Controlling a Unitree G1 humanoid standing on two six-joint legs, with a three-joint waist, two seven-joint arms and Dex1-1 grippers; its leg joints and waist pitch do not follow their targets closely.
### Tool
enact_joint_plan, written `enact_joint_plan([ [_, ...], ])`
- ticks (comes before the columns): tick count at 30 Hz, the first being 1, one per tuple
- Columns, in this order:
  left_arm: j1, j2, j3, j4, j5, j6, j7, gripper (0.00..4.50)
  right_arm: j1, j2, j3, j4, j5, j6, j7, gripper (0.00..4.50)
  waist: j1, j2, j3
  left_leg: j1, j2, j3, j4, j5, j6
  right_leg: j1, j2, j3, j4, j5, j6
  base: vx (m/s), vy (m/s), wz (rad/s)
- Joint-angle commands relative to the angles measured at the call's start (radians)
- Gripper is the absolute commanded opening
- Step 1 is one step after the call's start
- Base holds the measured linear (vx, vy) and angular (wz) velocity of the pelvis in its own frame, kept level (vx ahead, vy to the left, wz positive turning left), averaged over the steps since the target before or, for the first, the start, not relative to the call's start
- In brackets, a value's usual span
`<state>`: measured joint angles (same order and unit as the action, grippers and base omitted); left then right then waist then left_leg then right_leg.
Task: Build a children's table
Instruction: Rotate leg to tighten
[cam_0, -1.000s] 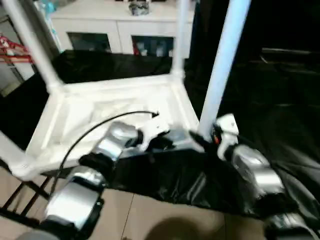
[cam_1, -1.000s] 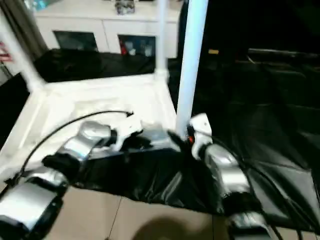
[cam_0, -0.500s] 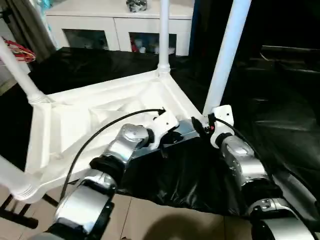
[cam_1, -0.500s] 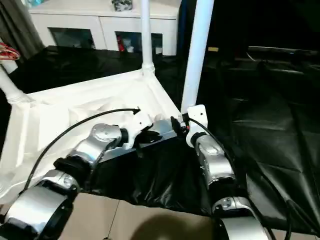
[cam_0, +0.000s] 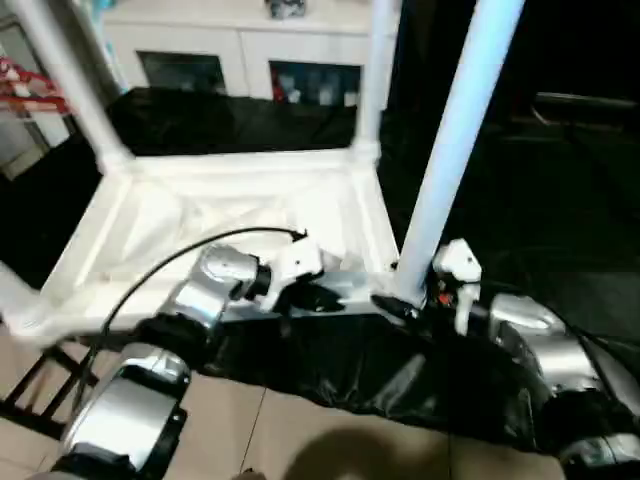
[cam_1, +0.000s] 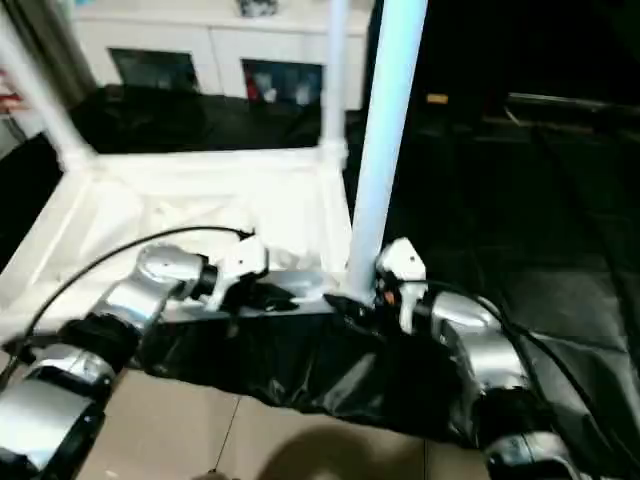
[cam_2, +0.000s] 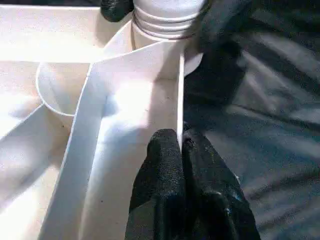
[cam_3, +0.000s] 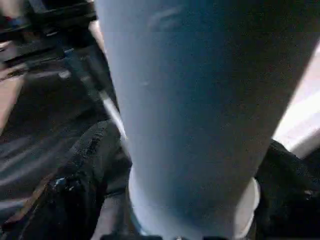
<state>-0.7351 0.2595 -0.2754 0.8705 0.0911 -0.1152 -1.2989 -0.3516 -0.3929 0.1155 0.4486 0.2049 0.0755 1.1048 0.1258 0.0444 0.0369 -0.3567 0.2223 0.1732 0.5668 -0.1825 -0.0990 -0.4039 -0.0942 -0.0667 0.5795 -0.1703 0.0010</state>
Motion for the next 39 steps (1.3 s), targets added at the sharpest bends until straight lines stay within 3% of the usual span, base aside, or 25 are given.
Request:
enact_joint_plan([
  [1,-0.014,-0.007,0.007,-0.031,-0.025,-0.004,0.016,0.00,0.016,0.011,0.075,-0.045,0.022,0.017,0.092,3.80,0.004,-0.017,-0.060,0.001,0.008,0.011,-0.058,-0.177,0.098,0.058,-0.041,0.029,-0.045,-0.116,-0.258,0.000,0.000,0.00],
  [6,-0.024,0.015,0.009,-0.041,-0.041,0.009,-0.060,0.00,0.049,-0.058,0.115,-0.142,0.056,0.090,0.219,3.37,0.023,-0.013,-0.064,0.001,0.006,0.012,-0.051,-0.129,0.112,0.058,-0.040,0.030,-0.037,-0.040,-0.272,0.000,0.000,0.00],
  [9,-0.022,0.019,0.004,-0.045,-0.042,0.007,-0.077,0.00,0.058,-0.066,0.122,-0.168,0.062,0.110,0.237,3.07,0.027,-0.014,-0.063,0.001,0.007,0.011,-0.052,-0.138,0.103,0.059,-0.041,0.029,-0.038,-0.053,-0.269,0.000,0.000,0.00],
  [11,-0.021,0.021,0.002,-0.045,-0.043,0.006,-0.084,0.00,0.065,-0.071,0.127,-0.183,0.064,0.121,0.246,2.96,0.027,-0.010,-0.063,0.003,0.007,0.010,-0.053,-0.153,0.092,0.057,-0.041,0.029,-0.040,-0.073,-0.267,0.000,0.000,0.00],
  [13,-0.021,0.023,0.000,-0.042,-0.041,0.008,-0.093,0.00,0.075,-0.078,0.135,-0.200,0.066,0.135,0.255,2.85,0.029,-0.017,-0.062,0.002,0.007,0.011,-0.053,-0.161,0.085,0.059,-0.041,0.029,-0.040,-0.082,-0.263,0.000,0.000,0.00],
  [14,-0.022,0.024,-0.001,-0.038,-0.040,0.008,-0.094,0.00,0.077,-0.080,0.138,-0.206,0.069,0.142,0.258,2.78,0.030,-0.015,-0.063,0.002,0.007,0.010,-0.053,-0.158,0.084,0.059,-0.042,0.029,-0.039,-0.083,-0.262,0.000,0.000,0.00],
  [21,-0.031,0.008,0.022,-0.026,-0.035,0.008,-0.017,0.00,0.088,-0.041,0.131,-0.202,0.050,0.130,0.191,2.69,0.035,-0.011,-0.064,0.001,0.006,0.010,-0.051,-0.152,0.077,0.059,-0.041,0.029,-0.038,-0.076,-0.258,0.000,0.000,0.00],
  [23,-0.037,-0.010,0.038,-0.017,-0.036,0.021,0.050,0.00,0.084,-0.001,0.112,-0.172,0.034,0.121,0.113,2.69,0.035,-0.011,-0.062,0.000,0.005,0.009,-0.052,-0.161,0.066,0.058,-0.042,0.029,-0.039,-0.094,-0.253,0.000,0.000,0.00],
  [26,-0.045,-0.038,0.057,-0.008,-0.035,0.043,0.142,0.00,0.064,0.068,0.079,-0.092,-0.006,0.099,-0.037,2.68,0.026,-0.016,-0.056,0.001,0.002,0.007,-0.061,-0.217,0.033,0.056,-0.046,0.027,-0.054,-0.233,-0.217,0.000,0.000,0.00],
  [28,-0.053,-0.064,0.064,0.001,-0.026,0.054,0.216,0.00,0.019,0.132,0.043,0.016,-0.052,0.064,-0.213,2.67,0.012,-0.018,-0.052,0.000,-0.002,0.004,-0.066,-0.246,0.011,0.053,-0.049,0.029,-0.063,-0.346,-0.178,0.000,0.000,0.00],
  [30,-0.059,-0.091,0.067,0.010,-0.014,0.063,0.286,0.00,-0.030,0.188,0.006,0.117,-0.072,0.040,-0.361,2.67,0.000,-0.019,-0.051,-0.001,-0.005,0.001,-0.069,-0.253,-0.004,0.052,-0.049,0.027,-0.066,-0.398,-0.157,0.000,0.000,0.00],
  [31,-0.062,-0.103,0.067,0.012,-0.010,0.069,0.309,0.00,-0.051,0.210,-0.013,0.152,-0.069,0.038,-0.410,2.67,-0.007,-0.019,-0.050,0.006,-0.007,0.001,-0.069,-0.267,-0.005,0.048,-0.046,0.026,-0.075,-0.430,-0.146,0.000,0.000,0.00],
  [35,-0.070,-0.151,0.071,0.019,-0.001,0.091,0.398,0.00,-0.116,0.281,-0.064,0.242,-0.060,0.030,-0.552,2.67,-0.014,-0.018,-0.054,0.002,-0.005,0.002,-0.067,-0.236,0.012,0.047,-0.045,0.031,-0.066,-0.345,-0.174,0.000,0.000,0.00],
  [39,-0.081,-0.221,0.079,0.029,0.017,0.110,0.545,0.00,-0.215,0.357,-0.100,0.374,-0.106,-0.006,-0.769,2.67,-0.015,-0.018,-0.058,0.001,-0.006,0.003,-0.063,-0.194,0.016,0.051,-0.042,0.029,-0.057,-0.253,-0.199,0.000,0.000,0.00],
])
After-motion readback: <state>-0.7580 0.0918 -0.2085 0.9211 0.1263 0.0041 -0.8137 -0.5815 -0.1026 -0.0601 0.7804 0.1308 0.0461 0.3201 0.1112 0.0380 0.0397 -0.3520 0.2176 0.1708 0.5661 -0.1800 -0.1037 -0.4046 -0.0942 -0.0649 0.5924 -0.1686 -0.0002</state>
